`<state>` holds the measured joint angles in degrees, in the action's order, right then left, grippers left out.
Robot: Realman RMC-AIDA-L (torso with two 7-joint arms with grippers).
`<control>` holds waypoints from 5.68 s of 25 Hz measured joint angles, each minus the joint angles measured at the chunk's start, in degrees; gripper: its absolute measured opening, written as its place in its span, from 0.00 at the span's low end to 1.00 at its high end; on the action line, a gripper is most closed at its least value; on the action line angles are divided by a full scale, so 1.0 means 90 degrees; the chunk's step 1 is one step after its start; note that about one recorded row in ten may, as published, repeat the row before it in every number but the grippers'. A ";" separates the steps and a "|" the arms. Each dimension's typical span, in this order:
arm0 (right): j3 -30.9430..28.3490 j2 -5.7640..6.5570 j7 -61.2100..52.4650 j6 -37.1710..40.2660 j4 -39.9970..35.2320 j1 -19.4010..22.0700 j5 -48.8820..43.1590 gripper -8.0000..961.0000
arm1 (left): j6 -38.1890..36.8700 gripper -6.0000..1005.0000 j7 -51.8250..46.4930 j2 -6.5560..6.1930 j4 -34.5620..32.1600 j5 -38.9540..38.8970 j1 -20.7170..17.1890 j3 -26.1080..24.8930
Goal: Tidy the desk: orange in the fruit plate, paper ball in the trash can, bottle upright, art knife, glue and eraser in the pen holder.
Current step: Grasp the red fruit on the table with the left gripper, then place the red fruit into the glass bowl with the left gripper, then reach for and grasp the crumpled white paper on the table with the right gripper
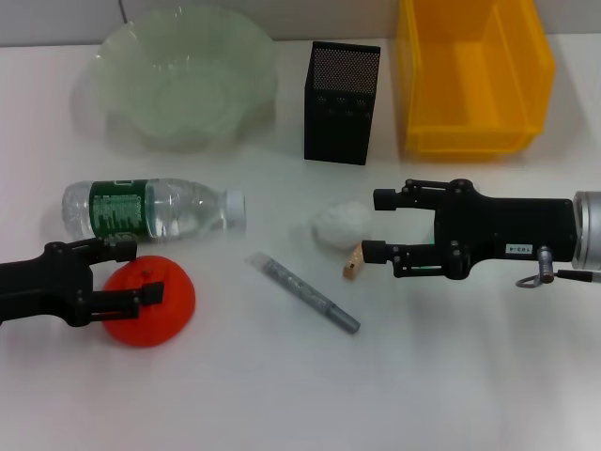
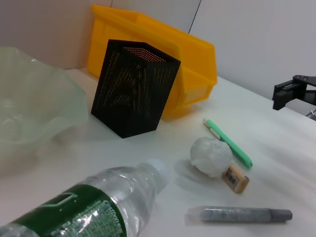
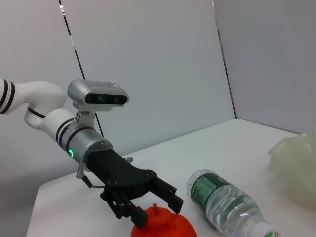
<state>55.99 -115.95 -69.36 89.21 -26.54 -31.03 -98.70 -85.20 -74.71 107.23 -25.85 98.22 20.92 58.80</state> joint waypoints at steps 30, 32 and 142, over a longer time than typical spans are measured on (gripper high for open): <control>-0.0057 -0.0027 -0.0016 0.0000 0.0000 0.0019 0.0025 0.80 | -0.1303 0.24 -0.0734 0.0394 -0.0461 0.0463 0.0728 -0.1919; -0.0059 -0.0027 -0.0032 0.0000 0.0001 0.0017 0.0032 0.80 | -0.1068 0.21 -0.0711 0.0648 -0.0437 0.0455 0.1000 -0.2684; 0.2228 -0.0388 -0.3839 -0.2598 -0.1273 -0.2293 -0.3770 0.69 | -0.0445 0.84 0.0137 0.0692 -0.0205 -0.0329 0.0624 0.0166</control>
<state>76.04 -119.44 -103.91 65.83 -38.00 -51.66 -132.63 -89.20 -73.48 113.46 -27.69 95.26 26.53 60.29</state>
